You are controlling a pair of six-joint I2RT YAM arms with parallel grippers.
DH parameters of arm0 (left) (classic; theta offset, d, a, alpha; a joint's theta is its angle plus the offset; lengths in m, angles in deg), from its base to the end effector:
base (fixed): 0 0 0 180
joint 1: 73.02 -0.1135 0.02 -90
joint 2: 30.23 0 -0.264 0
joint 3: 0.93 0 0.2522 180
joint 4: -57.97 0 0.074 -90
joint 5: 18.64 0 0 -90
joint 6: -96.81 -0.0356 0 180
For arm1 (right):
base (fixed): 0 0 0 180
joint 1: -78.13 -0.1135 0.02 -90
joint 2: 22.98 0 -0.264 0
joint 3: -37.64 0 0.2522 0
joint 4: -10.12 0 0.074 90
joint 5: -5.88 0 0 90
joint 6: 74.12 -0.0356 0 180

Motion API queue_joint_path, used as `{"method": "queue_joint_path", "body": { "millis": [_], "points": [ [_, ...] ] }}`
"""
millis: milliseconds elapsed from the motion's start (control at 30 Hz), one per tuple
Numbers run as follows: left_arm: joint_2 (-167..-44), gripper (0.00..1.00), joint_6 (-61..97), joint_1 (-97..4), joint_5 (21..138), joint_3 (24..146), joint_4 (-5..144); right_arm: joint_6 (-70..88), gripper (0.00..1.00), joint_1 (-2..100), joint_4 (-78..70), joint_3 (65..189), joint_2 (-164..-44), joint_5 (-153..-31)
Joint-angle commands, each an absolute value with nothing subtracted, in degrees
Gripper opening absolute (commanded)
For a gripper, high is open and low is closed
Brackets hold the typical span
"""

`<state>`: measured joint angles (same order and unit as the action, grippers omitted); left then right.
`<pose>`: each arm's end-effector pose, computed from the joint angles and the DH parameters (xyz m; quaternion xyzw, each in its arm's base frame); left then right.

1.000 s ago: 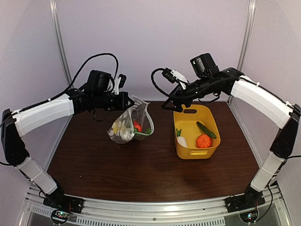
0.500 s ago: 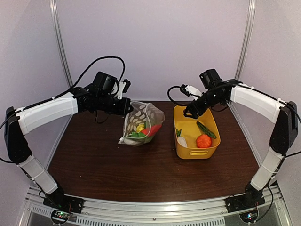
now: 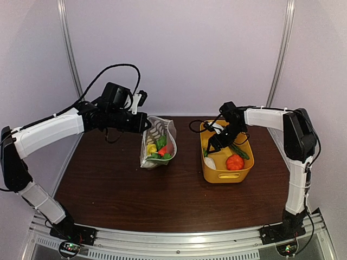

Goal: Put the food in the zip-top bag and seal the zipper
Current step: Adjust the fake vegetable in the bin.

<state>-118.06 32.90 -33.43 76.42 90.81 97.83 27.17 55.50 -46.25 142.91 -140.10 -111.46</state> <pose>0.2679 -0.2256 0.3302 0.1245 0.8814 -0.2792 0.3601 0.3872 0.1791 0.1986 -0.3210 0.8997 0.2491 0.1597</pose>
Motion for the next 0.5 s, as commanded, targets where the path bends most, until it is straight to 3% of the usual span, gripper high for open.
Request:
{"method": "queue_joint_path", "body": {
  "millis": [0,300,467],
  "points": [
    [-115.9,0.00,33.2,-33.6,75.1,89.7,96.2,23.4,0.68,55.5,-44.5,141.6,-139.9,-115.9],
    [-116.7,0.00,33.4,-33.6,75.2,90.2,96.5,19.6,0.65,55.1,-42.6,142.8,-144.4,-119.8],
    [-116.7,0.00,33.4,-33.6,74.6,90.7,96.9,18.1,0.50,55.1,-40.3,142.7,-145.7,-120.4]
  ]
}}
